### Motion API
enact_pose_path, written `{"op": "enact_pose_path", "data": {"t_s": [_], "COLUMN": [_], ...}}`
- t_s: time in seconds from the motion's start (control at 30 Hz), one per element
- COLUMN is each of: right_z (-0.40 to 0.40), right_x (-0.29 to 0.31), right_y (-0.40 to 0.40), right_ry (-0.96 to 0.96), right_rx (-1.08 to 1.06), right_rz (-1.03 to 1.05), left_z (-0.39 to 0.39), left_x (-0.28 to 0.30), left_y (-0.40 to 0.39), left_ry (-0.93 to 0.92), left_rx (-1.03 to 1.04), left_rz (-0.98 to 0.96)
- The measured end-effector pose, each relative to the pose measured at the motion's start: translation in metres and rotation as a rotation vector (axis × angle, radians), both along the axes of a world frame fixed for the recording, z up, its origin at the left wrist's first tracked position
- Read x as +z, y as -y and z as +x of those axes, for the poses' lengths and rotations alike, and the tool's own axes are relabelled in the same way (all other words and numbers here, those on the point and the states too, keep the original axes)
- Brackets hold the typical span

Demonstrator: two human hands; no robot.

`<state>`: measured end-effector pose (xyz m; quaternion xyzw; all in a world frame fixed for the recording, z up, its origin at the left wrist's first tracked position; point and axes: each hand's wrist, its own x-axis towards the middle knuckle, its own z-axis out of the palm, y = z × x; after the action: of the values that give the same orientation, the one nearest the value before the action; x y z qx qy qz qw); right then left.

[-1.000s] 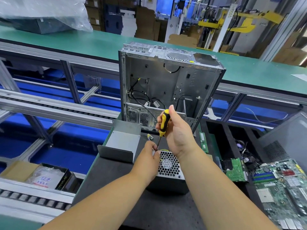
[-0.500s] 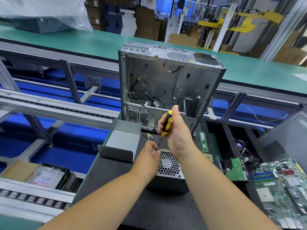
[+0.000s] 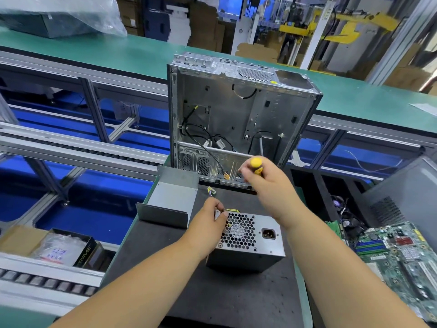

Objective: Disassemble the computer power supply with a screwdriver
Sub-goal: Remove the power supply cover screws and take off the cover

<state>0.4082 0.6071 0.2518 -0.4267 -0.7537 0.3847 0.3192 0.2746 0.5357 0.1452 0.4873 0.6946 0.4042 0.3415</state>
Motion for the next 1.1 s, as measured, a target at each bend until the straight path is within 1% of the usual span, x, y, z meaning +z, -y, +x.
{"op": "enact_pose_path", "data": {"t_s": [0.07,0.17,0.23,0.3,0.47,0.7,1.1], "right_z": [0.000,-0.003,-0.006,-0.009,-0.017,-0.019,-0.017], "right_x": [-0.007,-0.022,-0.032,-0.042,-0.054,-0.051,-0.046], "right_y": [0.001,0.000,0.001,0.004,0.008,0.009,0.006], "right_ry": [0.141,0.391,0.478,0.519,0.566,0.578,0.570], "right_rx": [0.055,0.115,0.145,0.156,0.127,0.159,0.163], "right_rz": [0.055,0.139,0.129,0.111,0.160,0.232,0.258], "left_z": [-0.004,-0.007,-0.009,-0.010,-0.011,-0.013,-0.016], "left_x": [-0.002,-0.005,-0.007,-0.009,-0.008,-0.004,-0.002], "left_y": [0.000,0.000,0.001,0.002,0.004,0.004,0.000], "left_ry": [-0.006,0.033,0.040,0.045,0.163,0.143,0.177], "left_rx": [-0.029,-0.069,-0.082,-0.095,-0.100,-0.108,-0.098], "left_rz": [-0.002,0.004,0.007,0.007,0.017,-0.025,-0.082]}}
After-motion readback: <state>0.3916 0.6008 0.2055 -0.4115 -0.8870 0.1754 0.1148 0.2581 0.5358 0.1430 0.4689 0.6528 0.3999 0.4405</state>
